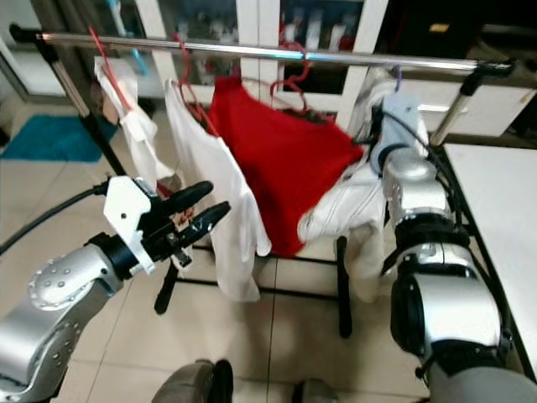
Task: Hang hanger
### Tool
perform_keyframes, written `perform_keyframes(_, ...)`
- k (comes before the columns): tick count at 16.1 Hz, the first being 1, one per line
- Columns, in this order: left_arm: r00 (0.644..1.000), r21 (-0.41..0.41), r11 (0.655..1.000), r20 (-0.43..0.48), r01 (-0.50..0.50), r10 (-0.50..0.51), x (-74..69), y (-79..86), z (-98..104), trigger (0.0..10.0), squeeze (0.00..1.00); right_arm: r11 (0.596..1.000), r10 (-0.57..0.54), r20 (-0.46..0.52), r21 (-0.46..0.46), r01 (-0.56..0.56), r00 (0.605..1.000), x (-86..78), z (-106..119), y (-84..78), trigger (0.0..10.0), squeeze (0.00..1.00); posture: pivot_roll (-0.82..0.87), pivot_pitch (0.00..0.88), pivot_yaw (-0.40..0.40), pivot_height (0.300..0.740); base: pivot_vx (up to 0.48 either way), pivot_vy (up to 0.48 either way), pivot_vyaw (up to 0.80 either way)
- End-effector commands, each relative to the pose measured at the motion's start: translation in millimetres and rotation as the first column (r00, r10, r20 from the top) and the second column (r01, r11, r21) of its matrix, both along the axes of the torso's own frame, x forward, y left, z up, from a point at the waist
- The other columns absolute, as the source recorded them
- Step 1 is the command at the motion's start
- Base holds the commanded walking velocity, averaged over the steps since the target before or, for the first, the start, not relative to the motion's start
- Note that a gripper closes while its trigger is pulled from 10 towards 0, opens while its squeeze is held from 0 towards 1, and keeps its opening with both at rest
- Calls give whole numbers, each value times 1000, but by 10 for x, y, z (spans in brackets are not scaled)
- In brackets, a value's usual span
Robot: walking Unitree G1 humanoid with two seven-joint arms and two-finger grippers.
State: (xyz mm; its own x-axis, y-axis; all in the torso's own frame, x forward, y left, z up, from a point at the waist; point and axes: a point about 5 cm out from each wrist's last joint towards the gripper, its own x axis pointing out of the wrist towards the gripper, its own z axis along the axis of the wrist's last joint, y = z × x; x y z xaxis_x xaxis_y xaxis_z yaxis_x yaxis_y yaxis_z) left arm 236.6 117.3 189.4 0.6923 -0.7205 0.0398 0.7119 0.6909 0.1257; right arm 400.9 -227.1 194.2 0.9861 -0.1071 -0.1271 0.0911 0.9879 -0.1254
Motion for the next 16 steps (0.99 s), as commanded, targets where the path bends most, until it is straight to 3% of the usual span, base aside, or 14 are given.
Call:
perform_keyframes(1,1000,5,1000,0,18,-18,-34,-1,36,10000,0,1000,-20,105,0,20,994,36,240,-47,10000,0,217,209,20,740,0,0,0)
perform_keyframes(5,997,4,998,-41,-67,67,-15,53,-72,10000,0,1000,11,115,-5,-10,993,-102,-37,-95,10000,0,191,185,46,740,0,0,0)
perform_keyframes(8,947,10,955,-120,-298,297,122,206,-317,10000,0,996,63,142,49,-71,988,-528,-258,-180,10000,0,113,111,68,740,0,0,0)
perform_keyframes(9,922,-17,929,-133,-369,363,178,248,-371,10000,0,993,77,117,84,-87,990,-804,-374,-186,10000,0,97,95,73,740,0,0,0)
perform_keyframes(12,916,-14,926,-148,-378,372,223,232,-463,10000,0,990,113,61,81,-118,992,-1235,-546,-72,10000,0,64,69,82,740,0,0,0)
perform_keyframes(13,917,3,927,-148,-375,372,225,216,-519,10000,0,987,142,33,68,-144,989,-1433,-620,41,10000,0,53,64,80,740,0,0,0)
perform_keyframes(16,912,-1,921,-141,-389,385,217,194,-546,10000,0,988,140,-14,72,-139,990,-1610,-719,155,10000,0,53,58,67,740,0,-439,0)
